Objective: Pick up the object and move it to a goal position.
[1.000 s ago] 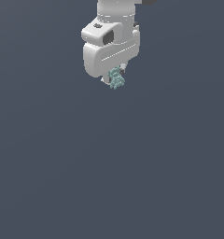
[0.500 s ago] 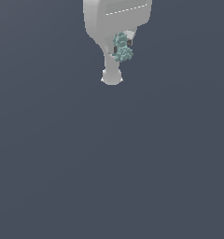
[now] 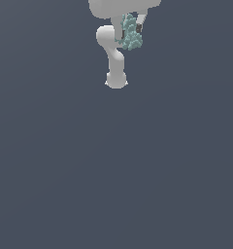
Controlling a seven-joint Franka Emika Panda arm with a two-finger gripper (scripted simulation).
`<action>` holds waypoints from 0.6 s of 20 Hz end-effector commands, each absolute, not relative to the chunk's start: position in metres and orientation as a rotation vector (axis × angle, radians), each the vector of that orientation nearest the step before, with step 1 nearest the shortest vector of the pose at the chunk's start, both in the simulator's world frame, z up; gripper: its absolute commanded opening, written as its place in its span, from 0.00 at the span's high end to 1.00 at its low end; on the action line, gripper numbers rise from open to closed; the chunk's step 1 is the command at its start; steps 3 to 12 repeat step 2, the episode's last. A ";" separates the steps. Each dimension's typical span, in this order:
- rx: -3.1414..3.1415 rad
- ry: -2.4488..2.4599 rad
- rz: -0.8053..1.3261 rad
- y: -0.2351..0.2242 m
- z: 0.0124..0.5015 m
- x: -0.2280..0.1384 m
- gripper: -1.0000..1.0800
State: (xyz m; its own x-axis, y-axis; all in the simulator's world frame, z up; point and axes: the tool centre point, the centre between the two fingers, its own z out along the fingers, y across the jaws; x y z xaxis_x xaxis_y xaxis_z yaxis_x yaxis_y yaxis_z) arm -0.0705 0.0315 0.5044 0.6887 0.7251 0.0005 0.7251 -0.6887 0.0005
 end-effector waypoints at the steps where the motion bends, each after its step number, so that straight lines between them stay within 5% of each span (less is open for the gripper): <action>1: 2.887 1.239 0.000 0.032 0.507 -0.070 1.00; 12: 2.887 1.239 0.000 0.032 0.507 -0.070 1.00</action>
